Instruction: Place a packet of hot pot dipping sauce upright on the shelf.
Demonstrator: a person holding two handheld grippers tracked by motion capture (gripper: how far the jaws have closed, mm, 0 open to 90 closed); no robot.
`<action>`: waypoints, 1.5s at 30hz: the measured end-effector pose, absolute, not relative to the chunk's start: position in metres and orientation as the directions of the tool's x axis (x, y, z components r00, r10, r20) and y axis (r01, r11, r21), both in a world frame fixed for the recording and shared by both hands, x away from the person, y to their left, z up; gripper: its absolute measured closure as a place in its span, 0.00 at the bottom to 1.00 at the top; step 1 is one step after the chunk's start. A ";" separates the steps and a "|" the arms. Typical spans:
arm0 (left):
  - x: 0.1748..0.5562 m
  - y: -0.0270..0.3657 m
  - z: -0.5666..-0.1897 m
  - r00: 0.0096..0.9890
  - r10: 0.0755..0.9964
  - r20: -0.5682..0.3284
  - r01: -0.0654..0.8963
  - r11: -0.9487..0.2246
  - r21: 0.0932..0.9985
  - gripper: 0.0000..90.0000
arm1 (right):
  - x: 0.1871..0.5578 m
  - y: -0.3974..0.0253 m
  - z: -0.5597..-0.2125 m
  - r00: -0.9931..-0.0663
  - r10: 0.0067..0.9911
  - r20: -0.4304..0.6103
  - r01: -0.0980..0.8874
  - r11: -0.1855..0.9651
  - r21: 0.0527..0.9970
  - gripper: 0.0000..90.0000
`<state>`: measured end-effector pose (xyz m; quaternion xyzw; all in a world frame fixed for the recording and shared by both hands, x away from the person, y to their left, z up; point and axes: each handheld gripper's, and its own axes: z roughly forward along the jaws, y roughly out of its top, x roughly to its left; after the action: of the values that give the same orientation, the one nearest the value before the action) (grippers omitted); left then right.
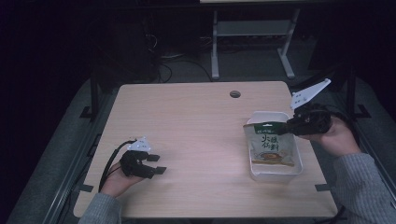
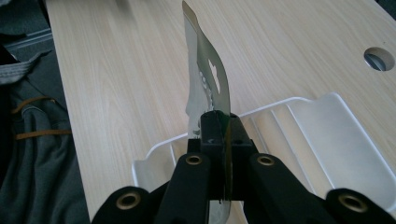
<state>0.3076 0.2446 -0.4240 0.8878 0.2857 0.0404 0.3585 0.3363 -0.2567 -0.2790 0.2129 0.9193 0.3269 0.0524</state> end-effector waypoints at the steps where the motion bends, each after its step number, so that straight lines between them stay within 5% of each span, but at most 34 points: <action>1: 0.308 0.245 -0.424 0.833 0.537 -0.135 0.480 -0.578 0.660 0.46 | 0.337 -0.255 -0.280 -0.904 0.425 0.044 0.358 0.696 0.622 0.98; 37: 0.307 0.242 -0.427 0.835 0.532 -0.141 0.482 -0.584 0.653 0.44 | 0.321 -0.296 -0.322 -0.863 0.490 0.124 0.451 0.638 0.624 0.98; 45: 0.308 0.243 -0.426 0.836 0.531 -0.140 0.481 -0.585 0.653 0.44 | 0.320 -0.292 -0.317 -0.857 0.498 0.130 0.453 0.609 0.651 0.84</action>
<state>0.3080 0.2428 -0.4264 0.8896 0.2844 0.0348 0.3557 0.3196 -0.2925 -0.3171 0.2654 0.8963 0.3537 0.0320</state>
